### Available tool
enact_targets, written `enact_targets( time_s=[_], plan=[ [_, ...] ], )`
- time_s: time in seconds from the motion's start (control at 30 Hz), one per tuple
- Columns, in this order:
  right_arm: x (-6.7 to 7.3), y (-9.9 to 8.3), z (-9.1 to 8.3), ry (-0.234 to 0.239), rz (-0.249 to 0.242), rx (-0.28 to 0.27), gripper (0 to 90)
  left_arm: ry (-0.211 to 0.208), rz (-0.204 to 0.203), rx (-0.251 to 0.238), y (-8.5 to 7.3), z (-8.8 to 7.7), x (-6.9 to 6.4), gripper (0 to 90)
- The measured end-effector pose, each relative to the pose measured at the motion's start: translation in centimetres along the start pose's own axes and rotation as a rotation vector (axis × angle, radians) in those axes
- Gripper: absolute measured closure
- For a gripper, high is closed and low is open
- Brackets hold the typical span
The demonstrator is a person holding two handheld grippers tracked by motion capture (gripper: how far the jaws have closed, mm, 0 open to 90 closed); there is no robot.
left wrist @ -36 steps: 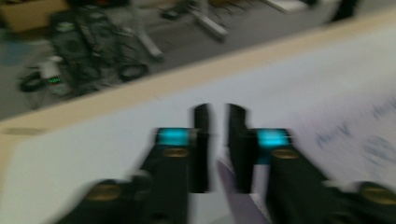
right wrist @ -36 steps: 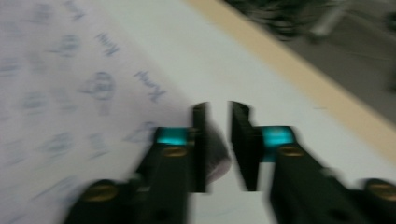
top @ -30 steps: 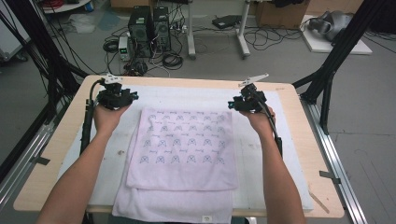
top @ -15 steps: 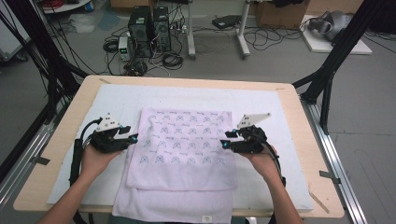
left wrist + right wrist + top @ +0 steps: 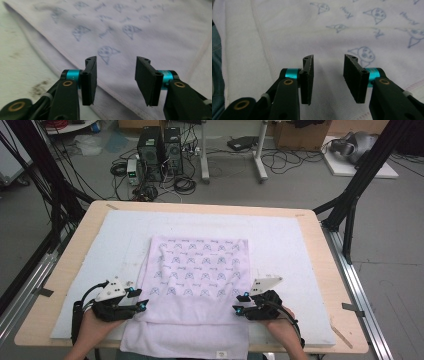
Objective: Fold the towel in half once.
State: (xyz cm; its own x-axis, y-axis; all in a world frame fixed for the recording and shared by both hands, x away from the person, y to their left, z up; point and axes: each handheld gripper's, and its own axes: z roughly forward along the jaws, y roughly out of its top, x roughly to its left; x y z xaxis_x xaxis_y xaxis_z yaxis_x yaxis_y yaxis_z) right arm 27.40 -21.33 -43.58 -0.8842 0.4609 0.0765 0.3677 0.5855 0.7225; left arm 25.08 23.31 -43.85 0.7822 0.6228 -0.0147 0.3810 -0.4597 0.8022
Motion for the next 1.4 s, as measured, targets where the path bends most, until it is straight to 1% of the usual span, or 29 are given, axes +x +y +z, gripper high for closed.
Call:
enact_targets(
  time_s=[0.03, 0.07, 0.1, 0.13, 0.17, 0.2, 0.23, 0.27, 0.33, 0.4, 0.47, 0.67, 0.8, 0.87, 0.97, 1.03, 1.07, 1.13, 1.17, 1.2, 1.23, 1.27, 1.3, 1.33, 1.37, 1.4],
  plan=[
    [0.0, -0.1, 0.2, 0.005, -0.007, 0.012, 66.2, -0.014, 0.008, 0.012, -0.1, 0.2, 0.0, 59.1],
    [0.1, -0.2, 0.4, 0.012, -0.011, 0.022, 67.8, -0.026, 0.012, 0.028, -0.3, 0.5, -0.1, 62.8],
    [0.1, -0.3, 0.5, 0.007, -0.018, 0.017, 71.7, -0.039, 0.012, 0.039, -0.5, 0.7, -0.2, 65.0],
    [0.1, -0.3, 0.5, 0.012, -0.015, 0.015, 76.5, -0.035, 0.015, 0.027, -0.6, 0.7, -0.2, 66.0],
    [0.1, -0.3, 0.5, 0.024, -0.012, 0.016, 81.0, -0.039, 0.013, 0.028, -0.6, 0.7, -0.2, 70.0],
    [0.1, -0.3, 0.6, 0.027, -0.013, 0.014, 84.1, -0.039, 0.015, 0.028, -0.6, 0.6, 0.0, 74.4],
    [0.1, -0.3, 0.6, 0.032, -0.015, 0.014, 86.0, -0.041, 0.015, 0.028, -0.6, 0.6, 0.0, 81.2],
    [0.1, -0.3, 0.6, 0.030, -0.020, 0.012, 86.8, -0.044, 0.014, 0.029, -0.5, 0.6, 0.0, 84.7],
    [0.1, -0.1, 0.5, 0.034, -0.022, 0.013, 87.4, -0.038, 0.026, 0.034, -0.4, 0.4, 0.1, 87.5],
    [0.1, 0.1, 0.3, 0.040, -0.025, 0.012, 87.5, -0.030, 0.024, 0.027, -0.3, 0.2, 0.1, 88.1],
    [0.2, 0.4, -0.2, 0.041, -0.026, -0.004, 87.5, -0.028, 0.010, 0.011, -0.1, -0.3, 0.3, 88.2],
    [0.6, 1.9, -1.9, 0.034, -0.050, -0.055, 87.6, -0.010, -0.001, -0.022, 0.8, -2.3, 0.5, 88.1],
    [1.4, 2.7, -3.1, 0.038, -0.065, -0.083, 87.6, 0.000, 0.000, -0.034, 1.2, -3.8, 0.4, 88.1],
    [2.0, 3.1, -3.7, 0.044, -0.082, -0.092, 87.6, 0.004, 0.005, -0.040, 1.4, -4.8, 0.2, 88.1],
    [3.2, 3.6, -4.8, 0.052, -0.105, -0.102, 87.6, -0.001, 0.004, -0.052, 1.6, -6.3, -0.5, 88.1],
    [4.1, 3.8, -5.5, 0.059, -0.120, -0.104, 87.6, -0.009, 0.014, -0.049, 1.6, -7.2, -1.2, 88.1],
    [4.6, 3.8, -5.9, 0.066, -0.127, -0.104, 87.6, -0.021, 0.018, -0.044, 1.5, -7.7, -1.8, 88.1],
    [5.6, 3.6, -6.6, 0.093, -0.133, -0.106, 87.5, -0.035, 0.020, -0.041, 1.1, -8.4, -2.6, 88.1],
    [6.0, 3.4, -6.9, 0.121, -0.132, -0.107, 87.3, -0.059, 0.022, -0.035, 0.8, -8.6, -3.0, 87.9],
    [6.4, 3.1, -7.0, 0.148, -0.129, -0.112, 86.3, -0.076, 0.014, -0.036, 0.7, -8.7, -3.2, 86.6],
    [6.5, 2.9, -7.0, 0.167, -0.122, -0.107, 82.6, -0.082, 0.012, -0.031, 0.5, -8.7, -3.3, 81.3],
    [6.4, 2.6, -6.9, 0.172, -0.111, -0.103, 77.8, -0.071, 0.009, -0.025, 0.4, -8.5, -3.3, 72.8],
    [6.1, 2.4, -6.7, 0.174, -0.097, -0.095, 75.3, -0.062, 0.007, -0.016, 0.3, -8.2, -3.0, 68.1],
    [5.7, 2.3, -6.4, 0.169, -0.086, -0.090, 72.8, -0.048, 0.002, -0.014, 0.3, -7.7, -2.5, 65.2],
    [5.0, 2.2, -6.0, 0.152, -0.073, -0.090, 70.1, -0.032, 0.003, -0.012, 0.4, -7.3, -2.0, 62.0],
    [4.2, 2.2, -5.6, 0.134, -0.066, -0.084, 69.1, -0.014, -0.006, -0.017, 0.7, -6.5, -1.2, 60.5]
  ],
)
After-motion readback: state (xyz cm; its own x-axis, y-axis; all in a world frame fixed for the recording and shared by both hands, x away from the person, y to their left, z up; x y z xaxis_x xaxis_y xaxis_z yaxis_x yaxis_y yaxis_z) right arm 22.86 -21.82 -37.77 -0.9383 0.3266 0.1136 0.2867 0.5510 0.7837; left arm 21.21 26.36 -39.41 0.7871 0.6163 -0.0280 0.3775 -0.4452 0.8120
